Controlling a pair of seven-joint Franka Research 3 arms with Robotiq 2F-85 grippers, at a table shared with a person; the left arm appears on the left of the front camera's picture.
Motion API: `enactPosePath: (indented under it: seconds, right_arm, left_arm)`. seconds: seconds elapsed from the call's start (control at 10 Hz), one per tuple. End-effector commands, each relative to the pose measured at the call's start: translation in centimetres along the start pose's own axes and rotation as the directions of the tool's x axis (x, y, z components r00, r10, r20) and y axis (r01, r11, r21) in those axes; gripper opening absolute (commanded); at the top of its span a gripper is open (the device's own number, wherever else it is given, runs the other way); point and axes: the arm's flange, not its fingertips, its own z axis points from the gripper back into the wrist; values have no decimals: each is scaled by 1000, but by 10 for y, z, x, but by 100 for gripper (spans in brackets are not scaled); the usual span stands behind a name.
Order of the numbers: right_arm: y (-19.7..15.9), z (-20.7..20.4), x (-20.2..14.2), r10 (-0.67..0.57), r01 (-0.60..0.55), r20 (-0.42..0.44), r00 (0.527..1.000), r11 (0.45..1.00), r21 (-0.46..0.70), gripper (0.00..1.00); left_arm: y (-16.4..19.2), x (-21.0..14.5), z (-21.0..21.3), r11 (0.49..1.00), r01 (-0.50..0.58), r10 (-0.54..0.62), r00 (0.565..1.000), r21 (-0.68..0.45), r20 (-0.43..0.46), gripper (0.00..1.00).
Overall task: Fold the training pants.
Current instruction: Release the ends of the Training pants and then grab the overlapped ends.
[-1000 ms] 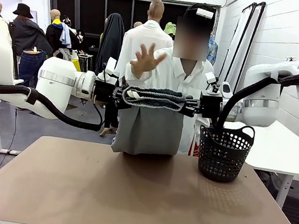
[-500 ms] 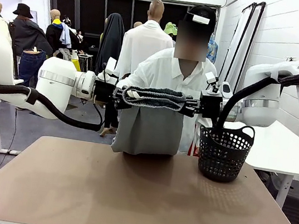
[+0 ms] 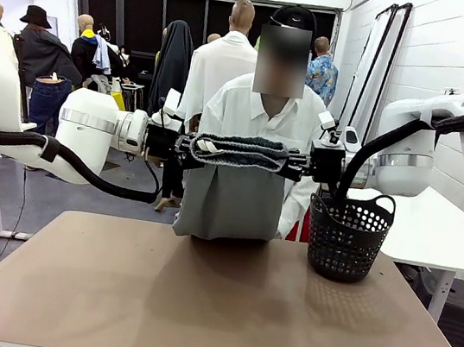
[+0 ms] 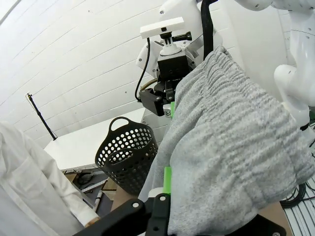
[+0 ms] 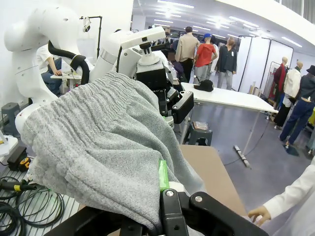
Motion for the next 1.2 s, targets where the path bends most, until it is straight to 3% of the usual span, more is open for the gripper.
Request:
enactPosePath:
  seconds: [0.0, 1.1]
  right_arm:
    - [3, -1, 2, 2, -2, 4, 1000, 1000, 0, 0]
    - [3, -1, 2, 2, -2, 4, 1000, 1000, 0, 0]
  left_arm:
    - [-3, 4, 1, 1000, 8, -8, 1000, 18, 18, 0]
    - [-3, 4, 1, 1000, 8, -8, 1000, 18, 18, 0]
